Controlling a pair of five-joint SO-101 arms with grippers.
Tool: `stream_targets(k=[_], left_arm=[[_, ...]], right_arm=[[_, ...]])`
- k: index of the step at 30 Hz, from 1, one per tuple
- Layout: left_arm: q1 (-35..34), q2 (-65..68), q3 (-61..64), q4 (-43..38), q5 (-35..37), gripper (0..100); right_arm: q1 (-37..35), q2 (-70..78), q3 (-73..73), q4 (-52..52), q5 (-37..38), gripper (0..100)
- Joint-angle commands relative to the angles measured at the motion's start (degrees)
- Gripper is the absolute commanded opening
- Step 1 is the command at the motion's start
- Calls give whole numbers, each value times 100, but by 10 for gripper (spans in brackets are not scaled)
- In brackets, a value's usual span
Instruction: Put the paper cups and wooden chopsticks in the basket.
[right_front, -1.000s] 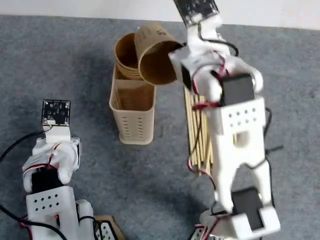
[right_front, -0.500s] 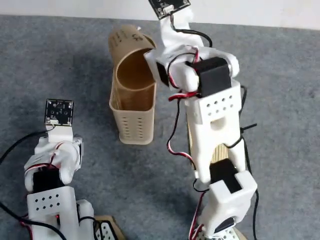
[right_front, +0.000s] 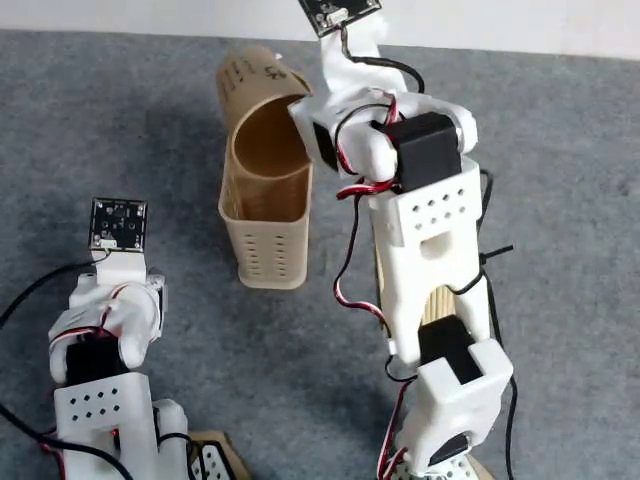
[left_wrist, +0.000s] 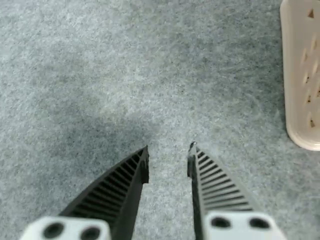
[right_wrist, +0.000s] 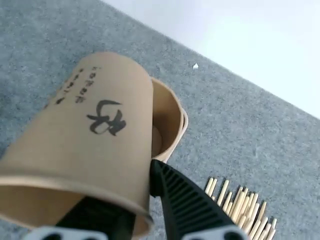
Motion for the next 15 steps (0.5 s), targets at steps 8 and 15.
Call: stream_targets(k=[8, 15], left_arm=[[84, 4, -31, -79, 70, 158], [84, 4, -31, -88, 70, 158]], right_arm=[[198, -84, -207, 453, -299, 5], [400, -75, -207, 444, -281, 10]])
